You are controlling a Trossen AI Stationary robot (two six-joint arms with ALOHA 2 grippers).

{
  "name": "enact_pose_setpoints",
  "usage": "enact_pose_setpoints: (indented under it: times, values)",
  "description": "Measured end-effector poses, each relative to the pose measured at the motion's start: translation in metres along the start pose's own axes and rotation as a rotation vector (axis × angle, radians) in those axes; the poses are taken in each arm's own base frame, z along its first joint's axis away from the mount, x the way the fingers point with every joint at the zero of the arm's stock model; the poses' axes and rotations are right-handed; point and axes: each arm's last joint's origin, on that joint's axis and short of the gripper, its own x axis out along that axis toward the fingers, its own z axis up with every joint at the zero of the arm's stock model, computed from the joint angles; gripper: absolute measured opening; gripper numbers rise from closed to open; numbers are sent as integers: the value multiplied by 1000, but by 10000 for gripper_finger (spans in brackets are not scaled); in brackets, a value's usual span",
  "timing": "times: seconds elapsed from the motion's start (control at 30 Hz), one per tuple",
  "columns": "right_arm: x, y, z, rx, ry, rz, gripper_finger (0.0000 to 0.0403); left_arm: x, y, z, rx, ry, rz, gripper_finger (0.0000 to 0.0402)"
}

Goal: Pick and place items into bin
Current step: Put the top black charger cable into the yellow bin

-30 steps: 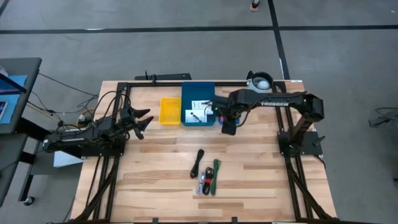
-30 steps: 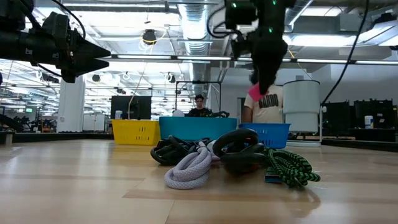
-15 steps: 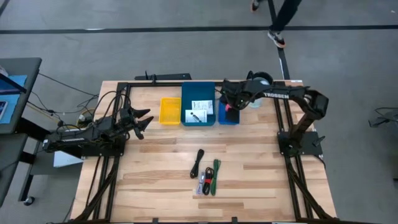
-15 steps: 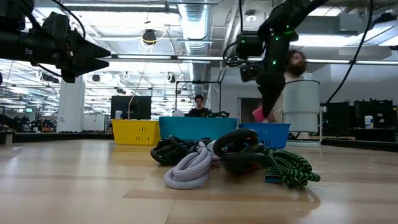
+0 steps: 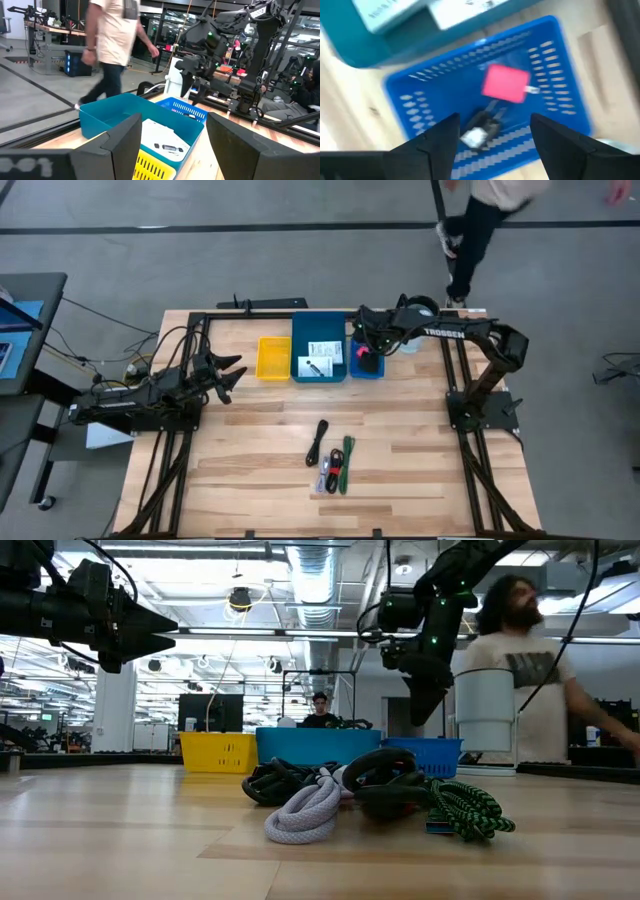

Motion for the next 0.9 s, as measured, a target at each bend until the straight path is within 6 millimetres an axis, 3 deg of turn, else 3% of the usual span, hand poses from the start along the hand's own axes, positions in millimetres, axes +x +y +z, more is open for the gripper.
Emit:
enact_pose_setpoints:
  times: [0.17, 0.4, 0.6, 0.77, 0.9]
  values:
    - [-2, 34, 1, 76, -3, 49, 239, 0, 0, 0, 0, 0, 0, 212]
    - [-9, 108, -10, 35, -12, 79, 239, 0, 0, 0, 0, 0, 0, 212]
    - [-1, 168, -55, -115, -33, -121, 239, 0, 0, 0, 0, 0, 0, 212]
    - [8, 195, -98, -112, -142, -316, 239, 0, 0, 0, 0, 0, 0, 212]
    - [8, 210, -121, -21, -288, -398, 239, 0, 0, 0, 0, 0, 0, 212]
